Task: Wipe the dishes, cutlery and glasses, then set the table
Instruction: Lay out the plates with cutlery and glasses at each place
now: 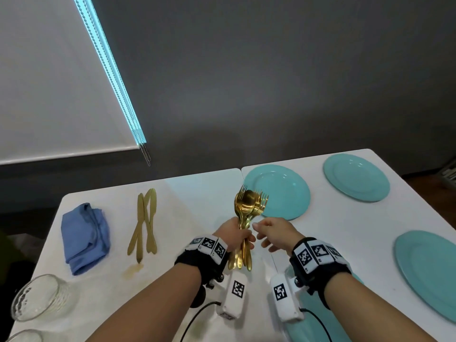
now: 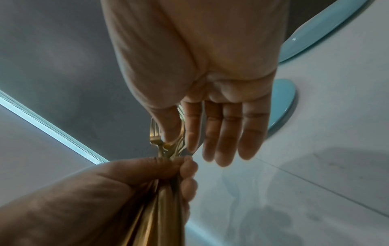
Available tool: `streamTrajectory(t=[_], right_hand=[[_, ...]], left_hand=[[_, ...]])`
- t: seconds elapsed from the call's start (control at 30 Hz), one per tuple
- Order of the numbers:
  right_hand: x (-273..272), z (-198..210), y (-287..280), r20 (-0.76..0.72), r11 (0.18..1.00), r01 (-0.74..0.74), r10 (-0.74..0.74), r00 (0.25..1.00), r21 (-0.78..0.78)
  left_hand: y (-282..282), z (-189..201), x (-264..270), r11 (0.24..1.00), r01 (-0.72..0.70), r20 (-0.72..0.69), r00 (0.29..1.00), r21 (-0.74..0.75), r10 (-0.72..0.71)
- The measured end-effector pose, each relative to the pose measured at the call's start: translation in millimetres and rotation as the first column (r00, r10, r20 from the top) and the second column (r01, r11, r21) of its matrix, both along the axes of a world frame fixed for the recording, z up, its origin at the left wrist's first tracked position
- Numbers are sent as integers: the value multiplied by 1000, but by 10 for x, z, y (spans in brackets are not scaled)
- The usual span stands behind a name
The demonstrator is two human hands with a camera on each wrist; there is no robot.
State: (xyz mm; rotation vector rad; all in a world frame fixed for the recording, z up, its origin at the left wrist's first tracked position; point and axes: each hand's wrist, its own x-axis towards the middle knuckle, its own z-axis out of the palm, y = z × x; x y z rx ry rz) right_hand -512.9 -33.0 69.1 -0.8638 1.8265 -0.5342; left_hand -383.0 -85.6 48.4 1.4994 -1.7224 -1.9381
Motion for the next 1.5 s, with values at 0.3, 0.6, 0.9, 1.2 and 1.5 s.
streamTrajectory(t=[0.3,0.6,0.9,1.2,1.5], right_hand=[[-571,73,526,106,985,172,-171,980,-4],[-1197,-24,914,184,888,436,-409,894,-148],[-1262,-150,1268,4,923,341,-345,938,-177],[-277,-431,1538,-230,976,-202,216,949,86],[301,-736,1584,-395,937,-260,336,855,234]], left_hand=[[664,129,-659,995,92,-19,995,-25,-93],[1104,191,-1034,983,-172,-22,984,66,174],[1118,48,-589,925,-374,89,925,66,368],[1155,-76,160,907,-405,74,914,114,398],[1326,-169,627,881,-434,44,900,188,434]])
